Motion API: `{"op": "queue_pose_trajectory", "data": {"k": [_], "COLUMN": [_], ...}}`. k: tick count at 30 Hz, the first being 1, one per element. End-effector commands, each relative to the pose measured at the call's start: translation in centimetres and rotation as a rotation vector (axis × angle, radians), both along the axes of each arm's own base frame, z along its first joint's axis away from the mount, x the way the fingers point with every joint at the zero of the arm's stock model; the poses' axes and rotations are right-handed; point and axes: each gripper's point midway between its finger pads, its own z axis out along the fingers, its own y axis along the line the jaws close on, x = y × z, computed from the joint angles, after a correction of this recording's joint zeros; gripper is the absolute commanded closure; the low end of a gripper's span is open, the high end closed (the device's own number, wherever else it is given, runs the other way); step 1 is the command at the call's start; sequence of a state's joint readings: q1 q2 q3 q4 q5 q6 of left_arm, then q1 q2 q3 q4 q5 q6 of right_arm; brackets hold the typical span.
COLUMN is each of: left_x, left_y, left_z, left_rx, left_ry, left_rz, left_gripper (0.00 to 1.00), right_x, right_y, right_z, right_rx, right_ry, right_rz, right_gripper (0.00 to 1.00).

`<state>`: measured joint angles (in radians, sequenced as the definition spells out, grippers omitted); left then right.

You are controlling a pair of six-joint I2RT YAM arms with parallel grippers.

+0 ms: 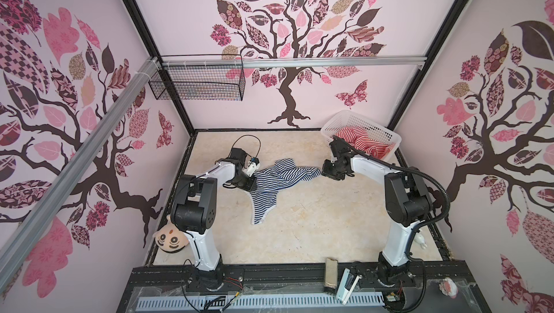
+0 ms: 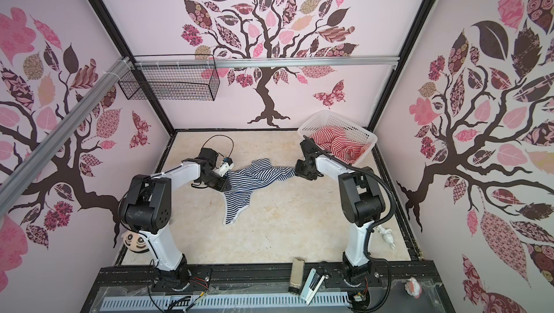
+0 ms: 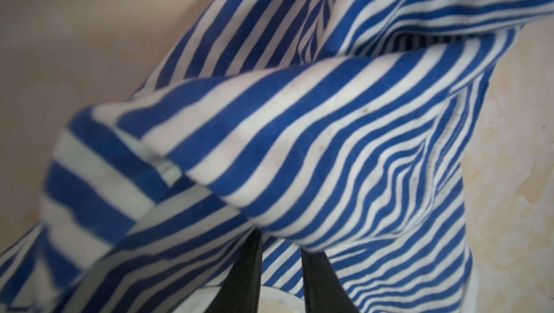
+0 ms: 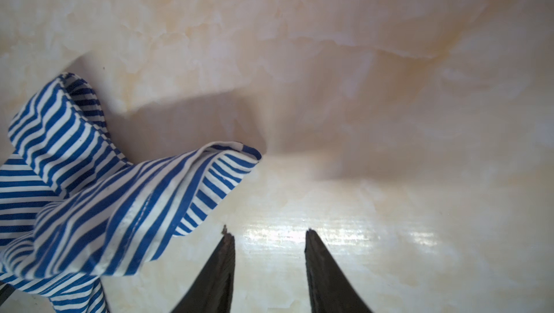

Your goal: Fold and stack the tank tops

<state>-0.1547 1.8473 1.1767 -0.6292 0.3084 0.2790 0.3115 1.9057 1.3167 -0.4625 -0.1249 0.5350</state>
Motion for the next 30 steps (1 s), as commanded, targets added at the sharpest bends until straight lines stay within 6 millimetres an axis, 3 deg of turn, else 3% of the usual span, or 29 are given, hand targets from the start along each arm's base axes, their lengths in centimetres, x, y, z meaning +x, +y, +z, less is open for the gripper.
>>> {"op": "queue_pose_trajectory", "data": {"k": [1, 5, 14, 26, 30], "left_x": [1.0, 0.9, 1.7, 1.0, 1.4], "left_y": [-0.1, 0.8, 1.5, -2.0, -1.9], "left_z": [2.9, 3.4, 1.7, 1.2, 0.5], "left_rx": [-0.041, -0.019, 0.017, 0.039, 0.064], "left_ry": [-0.08, -0.097, -0.055, -0.05, -0.049], "left_rz": [0.003, 0.018, 0.048, -0.042, -0.033], "left_gripper": [0.72, 0.72, 0.72, 0.69, 0.68], "right_x": [-0.1, 0.0, 0.0, -0.2, -0.2], "right_y": [-0.1, 0.1, 0.1, -0.3, -0.4], "right_z": [1.4, 1.3, 1.3, 1.8, 2.0], "right_rx": [0.013, 0.024, 0.02, 0.011, 0.012], "right_ry": [-0.025, -0.025, -0.027, -0.032, -0.036], "right_rz": [0.0, 0.002, 0.004, 0.003, 0.004], "right_gripper": [0.58, 0.59, 0.59, 0.59, 0.59]}}
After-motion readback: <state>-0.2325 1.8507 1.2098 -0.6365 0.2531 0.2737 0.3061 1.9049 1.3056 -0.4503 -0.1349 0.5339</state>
